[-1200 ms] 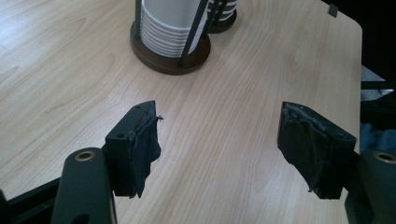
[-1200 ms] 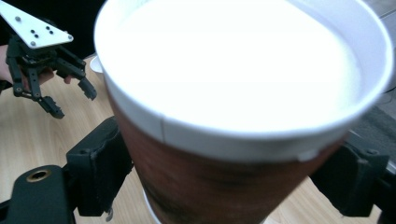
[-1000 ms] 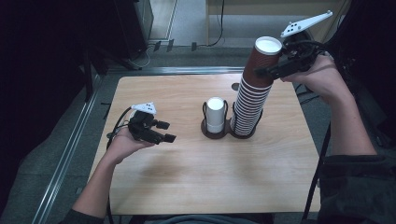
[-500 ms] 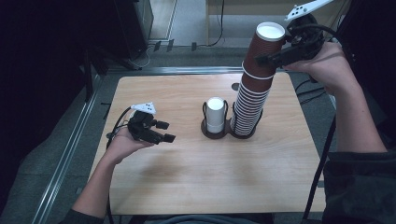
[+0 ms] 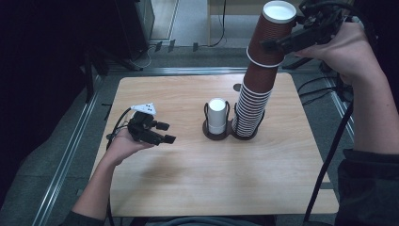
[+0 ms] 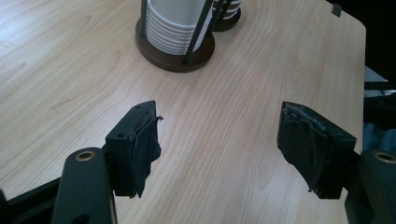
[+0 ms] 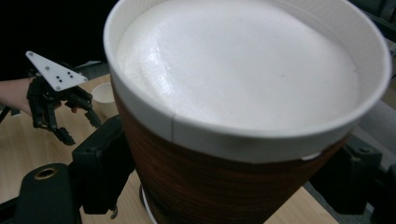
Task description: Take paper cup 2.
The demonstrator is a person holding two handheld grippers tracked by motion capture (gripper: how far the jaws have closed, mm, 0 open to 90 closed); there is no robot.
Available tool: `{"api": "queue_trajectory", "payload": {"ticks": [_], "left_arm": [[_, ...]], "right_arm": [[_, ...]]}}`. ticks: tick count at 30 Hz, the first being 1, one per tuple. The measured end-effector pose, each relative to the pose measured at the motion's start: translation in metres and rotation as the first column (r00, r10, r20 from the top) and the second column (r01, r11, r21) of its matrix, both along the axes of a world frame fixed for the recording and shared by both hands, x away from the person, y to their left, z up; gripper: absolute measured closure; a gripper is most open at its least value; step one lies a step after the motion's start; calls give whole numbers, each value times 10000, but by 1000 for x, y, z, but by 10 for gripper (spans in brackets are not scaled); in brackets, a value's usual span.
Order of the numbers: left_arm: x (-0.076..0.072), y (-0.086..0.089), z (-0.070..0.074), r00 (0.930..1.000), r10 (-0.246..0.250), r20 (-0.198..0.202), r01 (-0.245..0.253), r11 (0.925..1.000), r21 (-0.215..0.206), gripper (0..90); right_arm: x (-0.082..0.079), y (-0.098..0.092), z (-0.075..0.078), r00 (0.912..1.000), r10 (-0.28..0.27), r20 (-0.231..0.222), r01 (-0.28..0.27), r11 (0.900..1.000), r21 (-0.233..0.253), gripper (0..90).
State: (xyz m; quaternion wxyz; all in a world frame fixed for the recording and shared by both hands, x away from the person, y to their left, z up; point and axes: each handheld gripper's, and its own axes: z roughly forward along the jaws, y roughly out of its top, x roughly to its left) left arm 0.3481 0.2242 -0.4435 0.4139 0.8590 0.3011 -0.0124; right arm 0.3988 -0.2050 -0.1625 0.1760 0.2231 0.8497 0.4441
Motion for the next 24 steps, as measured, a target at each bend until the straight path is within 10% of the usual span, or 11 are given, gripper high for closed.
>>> {"api": "queue_trajectory", "payload": {"ticks": [24], "left_arm": [[-1, 1, 2, 9999, -83, 120, 84, 9999, -94, 269]], "right_arm": [[-43, 21, -9, 9900, 1397, -196, -1398, 9902, -63, 164]]}}
